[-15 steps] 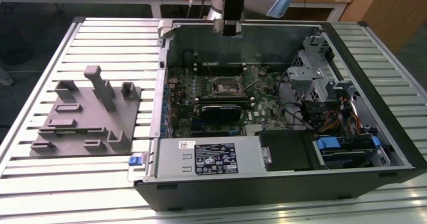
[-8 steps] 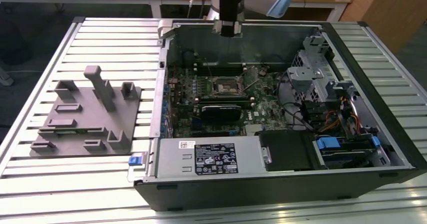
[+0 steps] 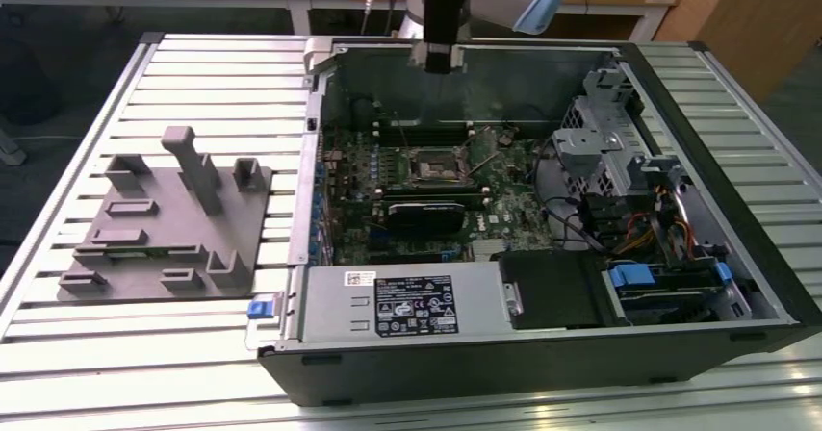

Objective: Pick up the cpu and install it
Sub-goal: 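Place the cpu into insertion slot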

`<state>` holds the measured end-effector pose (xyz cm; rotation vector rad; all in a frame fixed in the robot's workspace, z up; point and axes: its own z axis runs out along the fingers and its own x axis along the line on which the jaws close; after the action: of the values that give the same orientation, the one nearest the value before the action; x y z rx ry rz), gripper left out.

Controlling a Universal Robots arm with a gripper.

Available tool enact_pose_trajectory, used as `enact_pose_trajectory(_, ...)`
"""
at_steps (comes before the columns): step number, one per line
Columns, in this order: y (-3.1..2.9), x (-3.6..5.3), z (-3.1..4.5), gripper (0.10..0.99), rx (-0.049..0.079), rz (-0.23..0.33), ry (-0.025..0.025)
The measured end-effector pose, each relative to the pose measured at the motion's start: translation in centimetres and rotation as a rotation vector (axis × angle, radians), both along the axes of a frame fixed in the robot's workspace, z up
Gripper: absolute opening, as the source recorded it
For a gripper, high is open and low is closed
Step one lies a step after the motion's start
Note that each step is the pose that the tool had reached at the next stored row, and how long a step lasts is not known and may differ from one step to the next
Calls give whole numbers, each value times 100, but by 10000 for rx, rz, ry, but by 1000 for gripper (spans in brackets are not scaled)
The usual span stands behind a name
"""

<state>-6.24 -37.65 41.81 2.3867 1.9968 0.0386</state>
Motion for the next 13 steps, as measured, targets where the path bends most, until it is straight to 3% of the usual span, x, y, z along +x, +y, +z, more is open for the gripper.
enact_pose_trajectory(10, 0, 0, -109, 541, 3, 1806, -2)
enact_pose_trajectory(13, 23, 2, -155, 541, 0, 1957, -31)
